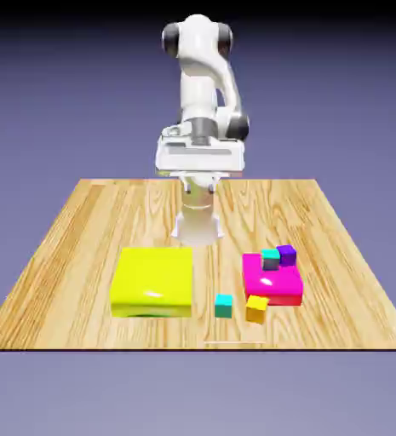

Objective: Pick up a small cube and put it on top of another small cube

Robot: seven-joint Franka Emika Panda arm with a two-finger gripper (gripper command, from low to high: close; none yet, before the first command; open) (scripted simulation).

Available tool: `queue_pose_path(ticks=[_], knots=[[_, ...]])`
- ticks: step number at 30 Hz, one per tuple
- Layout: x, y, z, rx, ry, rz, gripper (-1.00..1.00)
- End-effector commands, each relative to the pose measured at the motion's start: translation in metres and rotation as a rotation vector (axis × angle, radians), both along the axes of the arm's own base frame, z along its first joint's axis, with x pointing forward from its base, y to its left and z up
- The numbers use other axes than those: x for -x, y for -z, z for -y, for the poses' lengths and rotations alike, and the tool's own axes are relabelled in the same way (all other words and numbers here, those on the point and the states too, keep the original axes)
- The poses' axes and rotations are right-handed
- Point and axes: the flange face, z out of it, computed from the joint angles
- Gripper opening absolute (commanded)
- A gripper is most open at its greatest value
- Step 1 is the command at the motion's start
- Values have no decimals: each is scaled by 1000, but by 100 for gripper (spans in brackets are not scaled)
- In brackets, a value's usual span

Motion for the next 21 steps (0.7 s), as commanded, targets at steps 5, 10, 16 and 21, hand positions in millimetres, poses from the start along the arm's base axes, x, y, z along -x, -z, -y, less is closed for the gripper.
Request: queue_pose_path(ticks=[5,10,16,21], knots=[[-22,63,-30,147,-276,-205,0],[-32,130,-59,310,-569,-399,0],[-29,208,-86,528,-929,-625,0],[-21,259,-96,702,-1193,-795,0]])
